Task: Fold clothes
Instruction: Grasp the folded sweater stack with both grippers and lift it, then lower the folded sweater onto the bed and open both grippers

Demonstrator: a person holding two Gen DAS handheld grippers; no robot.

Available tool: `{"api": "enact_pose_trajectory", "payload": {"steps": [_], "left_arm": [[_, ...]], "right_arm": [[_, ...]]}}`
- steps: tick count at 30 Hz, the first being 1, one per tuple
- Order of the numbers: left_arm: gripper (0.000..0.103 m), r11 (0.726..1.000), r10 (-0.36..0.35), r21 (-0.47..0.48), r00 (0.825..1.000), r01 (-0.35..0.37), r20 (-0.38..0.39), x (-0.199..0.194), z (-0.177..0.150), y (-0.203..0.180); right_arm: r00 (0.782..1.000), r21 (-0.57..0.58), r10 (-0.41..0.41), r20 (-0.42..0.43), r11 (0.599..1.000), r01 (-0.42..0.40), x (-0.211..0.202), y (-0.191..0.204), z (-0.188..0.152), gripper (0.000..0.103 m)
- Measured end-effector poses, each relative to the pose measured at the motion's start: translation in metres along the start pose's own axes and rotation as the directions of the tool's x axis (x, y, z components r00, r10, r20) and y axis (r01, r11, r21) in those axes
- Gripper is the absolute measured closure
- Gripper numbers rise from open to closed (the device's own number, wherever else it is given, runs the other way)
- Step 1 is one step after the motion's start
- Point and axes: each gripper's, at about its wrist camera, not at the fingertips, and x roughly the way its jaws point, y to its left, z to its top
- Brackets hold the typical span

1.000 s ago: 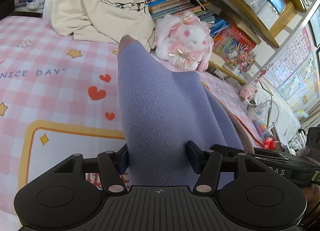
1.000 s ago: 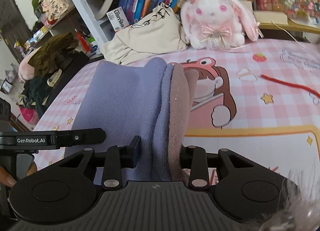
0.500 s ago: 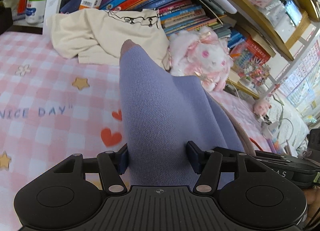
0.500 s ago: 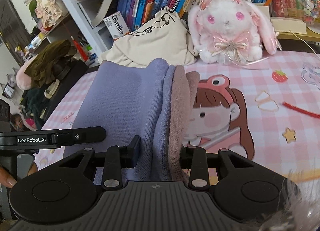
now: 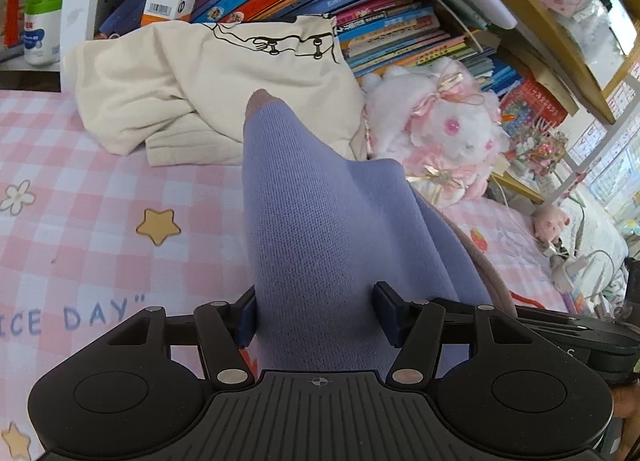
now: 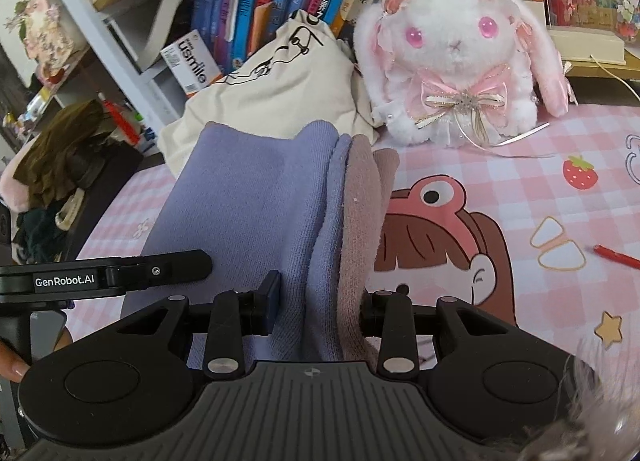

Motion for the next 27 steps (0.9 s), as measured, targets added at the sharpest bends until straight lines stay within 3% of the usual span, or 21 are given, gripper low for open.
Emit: {"api": "enact_pose_trajectory", "payload": {"steps": [9, 14, 17, 19, 21, 24, 27], "left_arm": [[0.044, 1.000, 0.001, -0.020, 1.000, -0.001, -0.002, 0.023, 0.020, 0.016], [0.037, 0.999, 0.036, -0.016, 0.999, -0.036, 0.009, 0.027, 0.023, 0.019], [0.031, 0.998, 0.069, -0.007, 0.997, -0.069, 0.027, 0.023, 0.022, 0.017], [0.026, 0.996, 0.091, -0.002, 0.995, -0.091, 0.040, 0.021, 0.022, 0.016], [0.021, 0.994, 0.112, 0.003, 0.992, -0.112, 0.052, 0.019, 0.021, 0.015], [0.018, 0.989, 0.144, 0.013, 0.987, -0.145, 0.070, 0.015, 0.020, 0.013], [0.017, 0.978, 0.181, 0.088, 0.980, -0.189, 0.088, 0.004, 0.010, -0.001]], "right_arm": [[0.999, 0.016, -0.041, 0.008, 0.999, 0.041, 0.024, -0.001, 0.013, 0.071], [0.998, 0.030, -0.058, 0.009, 0.998, 0.057, 0.034, -0.002, 0.018, 0.069], [0.997, 0.038, -0.069, 0.019, 0.997, 0.068, 0.036, -0.001, 0.017, 0.063], [0.996, 0.029, -0.086, 0.026, 0.996, 0.085, 0.034, 0.001, 0.017, 0.053], [0.994, 0.019, -0.103, 0.038, 0.995, 0.102, 0.031, 0.003, 0.016, 0.035], [0.992, -0.007, -0.107, 0.063, 0.994, 0.107, 0.021, 0.005, 0.013, 0.031], [0.989, -0.043, -0.121, 0.082, 0.991, 0.125, 0.010, 0.008, 0.008, 0.025]]}}
